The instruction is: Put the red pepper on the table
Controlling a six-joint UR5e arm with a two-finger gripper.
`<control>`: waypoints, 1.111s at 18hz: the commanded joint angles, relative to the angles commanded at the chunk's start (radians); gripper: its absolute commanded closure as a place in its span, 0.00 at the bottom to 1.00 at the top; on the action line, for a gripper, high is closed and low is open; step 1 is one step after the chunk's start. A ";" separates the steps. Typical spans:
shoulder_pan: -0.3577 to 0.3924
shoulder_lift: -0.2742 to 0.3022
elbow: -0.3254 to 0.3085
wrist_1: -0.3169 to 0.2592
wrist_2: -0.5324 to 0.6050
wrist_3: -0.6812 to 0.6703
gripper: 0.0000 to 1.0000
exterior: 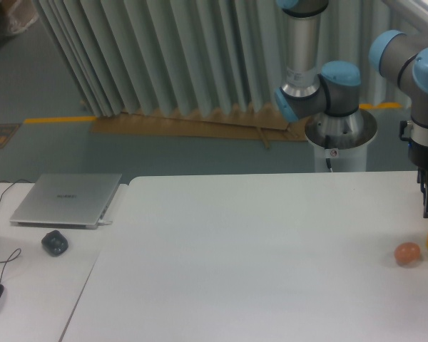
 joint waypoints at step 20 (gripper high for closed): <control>0.049 0.000 -0.072 0.235 0.238 0.099 0.00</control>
